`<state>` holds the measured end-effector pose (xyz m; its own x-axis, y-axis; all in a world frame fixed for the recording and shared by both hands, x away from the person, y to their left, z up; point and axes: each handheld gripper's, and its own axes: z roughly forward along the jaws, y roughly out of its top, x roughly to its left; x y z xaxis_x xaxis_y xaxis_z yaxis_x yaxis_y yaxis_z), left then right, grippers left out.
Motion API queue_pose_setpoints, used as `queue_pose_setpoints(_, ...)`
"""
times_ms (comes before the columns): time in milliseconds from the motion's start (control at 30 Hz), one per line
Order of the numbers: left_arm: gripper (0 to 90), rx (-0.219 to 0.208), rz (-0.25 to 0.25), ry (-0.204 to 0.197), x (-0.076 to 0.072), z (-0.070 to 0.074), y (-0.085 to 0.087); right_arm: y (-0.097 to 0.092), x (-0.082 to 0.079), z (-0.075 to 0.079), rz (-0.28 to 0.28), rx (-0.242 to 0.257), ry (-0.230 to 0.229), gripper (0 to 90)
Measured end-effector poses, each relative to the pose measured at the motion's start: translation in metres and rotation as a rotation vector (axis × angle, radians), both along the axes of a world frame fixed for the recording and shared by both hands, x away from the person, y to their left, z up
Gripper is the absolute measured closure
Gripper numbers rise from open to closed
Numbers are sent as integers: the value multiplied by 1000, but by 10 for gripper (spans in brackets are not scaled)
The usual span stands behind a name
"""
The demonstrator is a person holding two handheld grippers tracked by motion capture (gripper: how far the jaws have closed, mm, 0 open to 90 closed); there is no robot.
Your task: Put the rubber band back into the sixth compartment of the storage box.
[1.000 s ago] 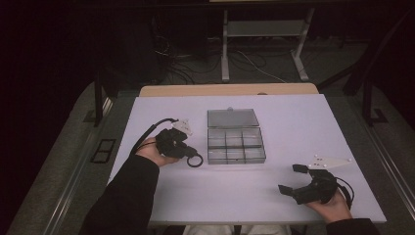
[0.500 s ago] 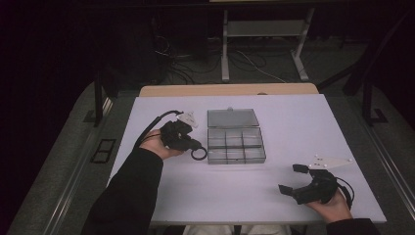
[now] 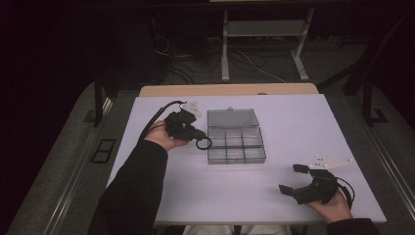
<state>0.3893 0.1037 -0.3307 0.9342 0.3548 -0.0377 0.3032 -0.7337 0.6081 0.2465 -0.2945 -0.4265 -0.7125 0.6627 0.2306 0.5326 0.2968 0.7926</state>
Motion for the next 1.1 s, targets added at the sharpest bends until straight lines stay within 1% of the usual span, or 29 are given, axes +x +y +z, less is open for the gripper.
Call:
queue_pose_setpoints(200, 858, 1, -9, -14, 7, 4, -8, 0, 0, 0, 1, -1, 1, 2)
queue_pose_setpoints(233, 859, -10, 3, -10, 7, 4, -10, 0, 0, 0, 1, -1, 1, 2)
queue_pose_setpoints(267, 858, -7, -2, -12, 8, 5, -12, 0, 0, 0, 1, 0, 1, 2)
queue_pose_setpoints(367, 858, -17, -2, -18, 10, 7, -17, 0, 0, 0, 2, 1, 0, 2)
queue_pose_setpoints(400, 859, -13, -5, -21, 11, 9, -18, 0, 0, 0, 2, 1, 0, 2)
queue_pose_setpoints(467, 858, -24, -2, -23, 13, 10, -21, -1, 0, 0, 2, 0, 1, 2)
queue_pose_setpoints(500, 858, -21, -6, -27, 14, 11, -21, -1, 0, 0, 2, 0, 1, 2)
queue_pose_setpoints(633, 858, -36, 8, -35, 17, 14, -25, -1, 0, 0, 2, 1, 2, 2)
queue_pose_setpoints(667, 858, -47, 15, -34, 18, 14, -26, -1, 0, 0, 3, 1, 2, 2)
queue_pose_setpoints(700, 858, -41, 10, -36, 19, 14, -26, -1, 0, 0, 3, 1, 2, 2)
queue_pose_setpoints(733, 859, -50, 18, -37, 20, 13, -27, -1, 0, 0, 3, 1, 2, 2)
queue_pose_setpoints(767, 858, -42, 15, -39, 21, 13, -27, -1, 0, 0, 4, 0, 1, 2)
queue_pose_setpoints(833, 858, -54, 28, -35, 23, 11, -29, -1, 0, 0, 4, 1, 1, 2)
queue_pose_setpoints(867, 859, -48, 25, -34, 23, 11, -30, -1, 0, 0, 4, 1, 1, 2)
queue_pose_setpoints(933, 858, -56, 30, -36, 24, 9, -33, -1, 0, 0, 4, 1, 2, 2)
queue_pose_setpoints(967, 858, -48, 21, -39, 25, 9, -34, -1, 0, 0, 4, 1, 1, 2)
queue_pose_setpoints(1000, 859, -57, 30, -38, 25, 8, -36, -1, 0, 0, 4, 1, 2, 2)
queue_pose_setpoints(1033, 858, -52, 28, -38, 26, 8, -36, -1, 0, 0, 5, 1, 2, 2)
queue_pose_setpoints(1067, 858, -63, 36, -37, 26, 7, -38, -1, 0, 0, 4, 1, 2, 2)
queue_pose_setpoints(1100, 858, -59, 30, -39, 27, 7, -39, -1, 0, 0, 5, 0, 1, 2)
